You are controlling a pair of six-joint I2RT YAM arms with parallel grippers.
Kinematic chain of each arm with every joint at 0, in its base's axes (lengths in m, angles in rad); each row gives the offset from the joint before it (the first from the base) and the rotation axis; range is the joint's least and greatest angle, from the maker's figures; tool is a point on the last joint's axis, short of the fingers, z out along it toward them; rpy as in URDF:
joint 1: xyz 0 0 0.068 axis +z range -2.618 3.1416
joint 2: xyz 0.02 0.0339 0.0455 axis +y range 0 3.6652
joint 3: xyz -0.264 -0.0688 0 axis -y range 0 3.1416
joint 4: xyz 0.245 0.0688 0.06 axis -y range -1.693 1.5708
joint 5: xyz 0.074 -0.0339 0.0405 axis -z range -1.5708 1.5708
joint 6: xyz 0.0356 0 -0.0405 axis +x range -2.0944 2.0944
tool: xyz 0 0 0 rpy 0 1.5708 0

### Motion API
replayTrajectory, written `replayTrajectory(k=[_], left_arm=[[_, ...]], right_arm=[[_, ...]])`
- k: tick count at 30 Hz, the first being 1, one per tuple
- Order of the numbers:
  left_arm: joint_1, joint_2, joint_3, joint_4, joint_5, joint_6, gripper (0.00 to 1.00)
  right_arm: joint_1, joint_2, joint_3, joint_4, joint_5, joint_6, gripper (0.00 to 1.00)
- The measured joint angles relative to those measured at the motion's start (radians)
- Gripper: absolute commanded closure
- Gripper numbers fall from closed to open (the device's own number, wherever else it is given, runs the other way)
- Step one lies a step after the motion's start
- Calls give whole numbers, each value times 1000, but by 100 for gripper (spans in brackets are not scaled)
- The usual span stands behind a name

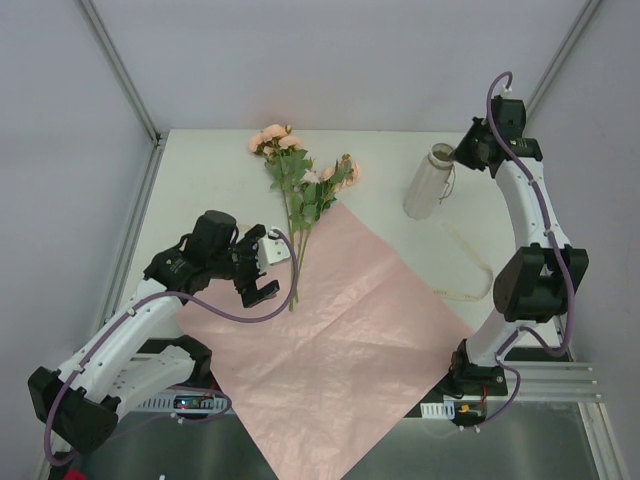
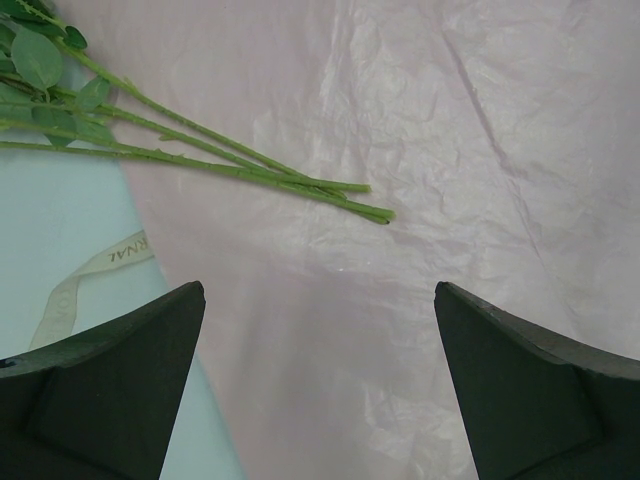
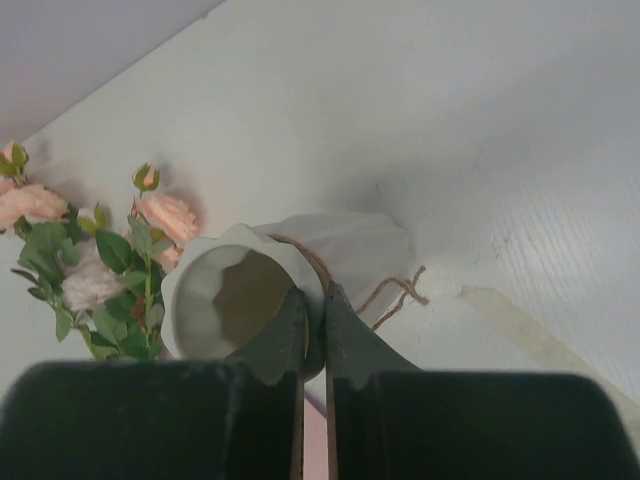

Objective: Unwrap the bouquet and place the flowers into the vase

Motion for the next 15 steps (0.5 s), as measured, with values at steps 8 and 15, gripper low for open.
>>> replayTrajectory(k=[8, 15], left_arm=[[0, 0, 13, 0, -5, -24, 1], [0, 14, 43, -1, -11, -61, 1]], right_arm=[[81, -154, -134, -73, 19, -32, 99], [207, -271, -229, -113, 105, -91, 99]])
